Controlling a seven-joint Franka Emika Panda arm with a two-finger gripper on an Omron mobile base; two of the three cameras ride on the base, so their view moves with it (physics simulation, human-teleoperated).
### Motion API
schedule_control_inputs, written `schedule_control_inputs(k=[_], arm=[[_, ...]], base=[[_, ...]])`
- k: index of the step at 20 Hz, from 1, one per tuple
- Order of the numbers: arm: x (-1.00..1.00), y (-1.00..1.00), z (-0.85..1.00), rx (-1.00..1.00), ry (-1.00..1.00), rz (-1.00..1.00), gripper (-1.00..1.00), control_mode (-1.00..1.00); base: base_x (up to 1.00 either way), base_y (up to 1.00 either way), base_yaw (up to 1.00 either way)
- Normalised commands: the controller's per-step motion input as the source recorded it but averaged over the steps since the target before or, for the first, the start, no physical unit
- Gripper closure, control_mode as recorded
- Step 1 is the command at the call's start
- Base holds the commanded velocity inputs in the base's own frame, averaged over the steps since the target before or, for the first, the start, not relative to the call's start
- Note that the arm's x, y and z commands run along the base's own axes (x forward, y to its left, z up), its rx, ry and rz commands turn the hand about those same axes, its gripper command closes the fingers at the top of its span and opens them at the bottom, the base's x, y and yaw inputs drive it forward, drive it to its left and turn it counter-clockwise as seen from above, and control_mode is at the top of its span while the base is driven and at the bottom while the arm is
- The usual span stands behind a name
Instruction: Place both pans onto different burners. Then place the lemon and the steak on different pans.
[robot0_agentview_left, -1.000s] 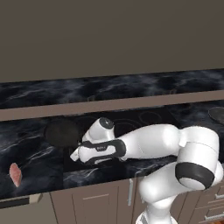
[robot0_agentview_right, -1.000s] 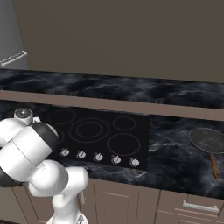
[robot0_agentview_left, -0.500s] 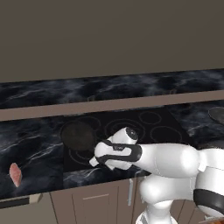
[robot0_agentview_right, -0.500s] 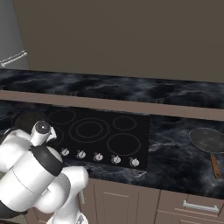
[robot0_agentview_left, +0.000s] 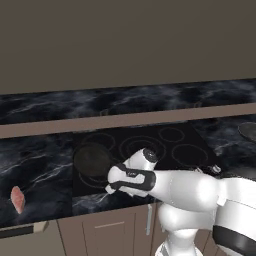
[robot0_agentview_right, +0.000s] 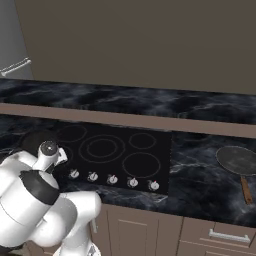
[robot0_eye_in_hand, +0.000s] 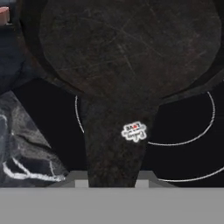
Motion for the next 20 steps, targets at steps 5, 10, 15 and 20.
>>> schedule_control_inputs(k=[5, 10, 15, 20], arm=[[0.41, -0.12, 0.00, -0.05, 0.04, 0.01, 1.00, -1.00], [0.45, -0.42, 0.00, 0.00, 0.03, 0.04, 1.00, -1.00], [0.55, -0.32, 0.00, 0.00, 0.03, 0.00, 1.00, -1.00], [0.63, -0.03, 0.00, -0.01, 0.04, 0.00, 1.00, -1.00]], base=[[0.00, 0.00, 0.00], [0.00, 0.00, 0.00], [0.00, 0.00, 0.00], [0.00, 0.00, 0.00]])
